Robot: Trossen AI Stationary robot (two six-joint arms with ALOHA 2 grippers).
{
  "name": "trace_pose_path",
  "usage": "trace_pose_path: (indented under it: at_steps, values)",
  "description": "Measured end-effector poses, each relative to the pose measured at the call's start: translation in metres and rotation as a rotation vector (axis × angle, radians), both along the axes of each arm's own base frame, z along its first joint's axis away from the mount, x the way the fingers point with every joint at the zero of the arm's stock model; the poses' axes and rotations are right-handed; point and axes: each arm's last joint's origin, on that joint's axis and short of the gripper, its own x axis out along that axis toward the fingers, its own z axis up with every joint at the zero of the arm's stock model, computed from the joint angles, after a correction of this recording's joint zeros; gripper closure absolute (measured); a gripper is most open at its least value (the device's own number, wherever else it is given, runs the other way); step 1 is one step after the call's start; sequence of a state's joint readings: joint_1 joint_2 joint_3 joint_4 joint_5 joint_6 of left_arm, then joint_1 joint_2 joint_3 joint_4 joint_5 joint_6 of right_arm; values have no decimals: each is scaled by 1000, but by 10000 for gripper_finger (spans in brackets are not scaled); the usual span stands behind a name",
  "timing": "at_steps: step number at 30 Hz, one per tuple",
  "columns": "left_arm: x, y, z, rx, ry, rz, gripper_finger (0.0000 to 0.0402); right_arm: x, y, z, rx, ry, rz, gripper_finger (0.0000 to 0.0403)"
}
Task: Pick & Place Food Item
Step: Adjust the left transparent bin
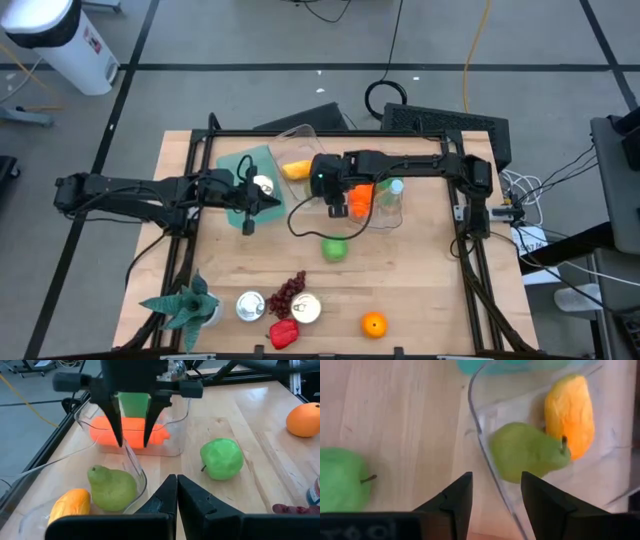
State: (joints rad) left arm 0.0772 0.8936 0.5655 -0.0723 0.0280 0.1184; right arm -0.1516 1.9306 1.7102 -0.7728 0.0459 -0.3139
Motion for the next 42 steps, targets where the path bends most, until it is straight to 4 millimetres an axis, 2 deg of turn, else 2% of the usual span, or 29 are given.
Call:
trace_pose_path:
  at_steps: [3, 9, 16, 23, 31, 37, 42]
  values:
    - [0, 0, 0, 0, 0, 0, 380, -4, -2, -4, 6, 52, -12, 251]
    - [0, 0, 0, 1, 0, 0, 380, 0, -11, -12, 7, 52, -42, 262]
    - [0, 0, 0, 0, 4, 1, 380, 4, -13, -27, 13, 76, -47, 283]
    - [0, 0, 0, 1, 5, 1, 380, 5, -13, -27, 44, 37, -110, 336]
    - [0, 0, 0, 0, 4, 2, 380, 11, -2, -25, 68, -13, -131, 389]
    - [0, 0, 0, -2, 0, 2, 380, 14, 2, -24, 68, -35, -119, 397]
    - [0, 0, 0, -7, 0, 5, 380, 14, 2, -24, 69, -35, -116, 385]
